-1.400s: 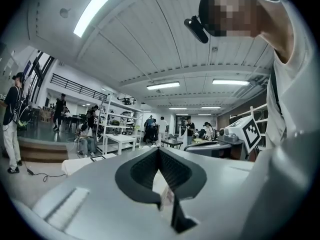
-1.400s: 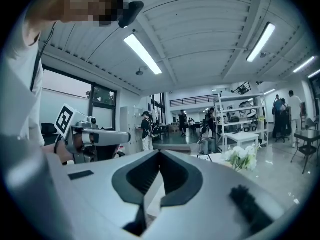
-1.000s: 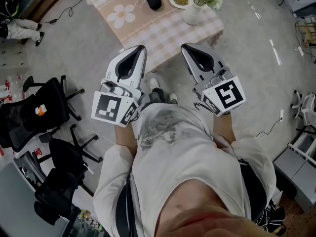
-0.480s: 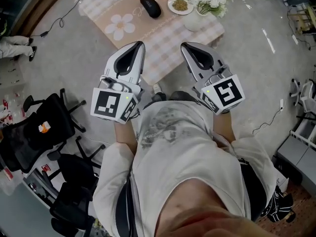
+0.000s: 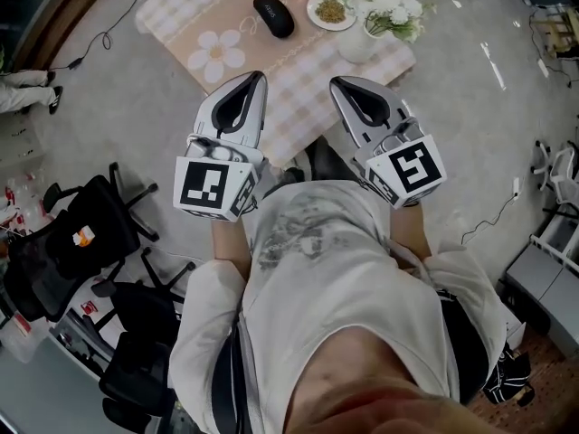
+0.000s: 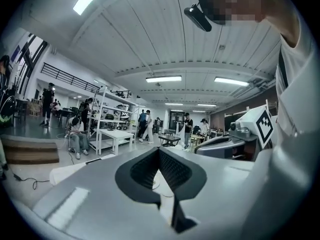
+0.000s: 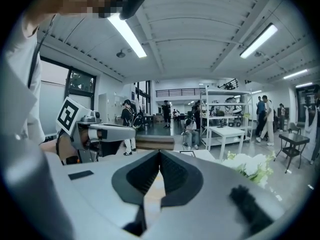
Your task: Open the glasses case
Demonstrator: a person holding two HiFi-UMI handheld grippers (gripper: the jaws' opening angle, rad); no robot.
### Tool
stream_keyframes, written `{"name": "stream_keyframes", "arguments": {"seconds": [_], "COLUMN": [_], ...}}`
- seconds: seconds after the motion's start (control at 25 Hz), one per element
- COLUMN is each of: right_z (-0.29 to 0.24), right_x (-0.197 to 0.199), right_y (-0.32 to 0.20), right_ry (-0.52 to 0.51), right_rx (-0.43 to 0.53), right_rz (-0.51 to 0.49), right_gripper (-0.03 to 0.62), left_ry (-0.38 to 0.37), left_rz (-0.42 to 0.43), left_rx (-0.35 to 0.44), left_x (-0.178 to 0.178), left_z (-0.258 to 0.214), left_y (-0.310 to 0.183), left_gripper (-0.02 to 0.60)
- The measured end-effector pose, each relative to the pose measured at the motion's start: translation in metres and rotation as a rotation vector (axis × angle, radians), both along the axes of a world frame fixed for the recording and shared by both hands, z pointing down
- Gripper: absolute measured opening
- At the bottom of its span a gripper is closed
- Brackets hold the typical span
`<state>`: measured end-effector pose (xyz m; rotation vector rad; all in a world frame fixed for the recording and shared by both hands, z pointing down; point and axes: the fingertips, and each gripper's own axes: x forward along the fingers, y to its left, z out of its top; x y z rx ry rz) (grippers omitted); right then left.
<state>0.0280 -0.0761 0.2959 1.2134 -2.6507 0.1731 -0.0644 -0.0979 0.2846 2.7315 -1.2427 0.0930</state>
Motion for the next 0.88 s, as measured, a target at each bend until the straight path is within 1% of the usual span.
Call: {"name": "stream_keyframes", "arguments": {"seconds": [0.16,0.4,0.64,0.8,0.88], "right_z": [0.007,0.006,0.019,0.024,0.026], "right_x": [0.004,0.001,0.005,0.007,0.007], "right_y": [-0.029,-0.072,-0.096,-0.109,-0.114], "right_ry": [-0.008,-0.011,-0.012,-0.021,-0.015], "right_rx": [-0.01,0.0,-0.032,-0.057,-0.062], "right_rz": [-0.051,-0.115,-0.132,-0.142,-0.15], "right_gripper": [0.015,0.015,0.015,0.015,0.015], "left_ry": [-0.022,-0.046,-0.058,-0.094,-0.099], "left_rz": [-0.037,-0.079,-0.087,-0.1,-0.105], "left_rx": [-0.004,-0.014,-0.048,-0.064,-0.072], "left_x": [0.007,0.01,0.019,0.024,0.025], "left_z": [0.003,0.007,0.023,0.033,0.036], "left_y": [-0.023,-0.056,-0.083,-0.098,-0.104], "left_gripper": [0.009,0.009,0.009,0.009,0.009]}}
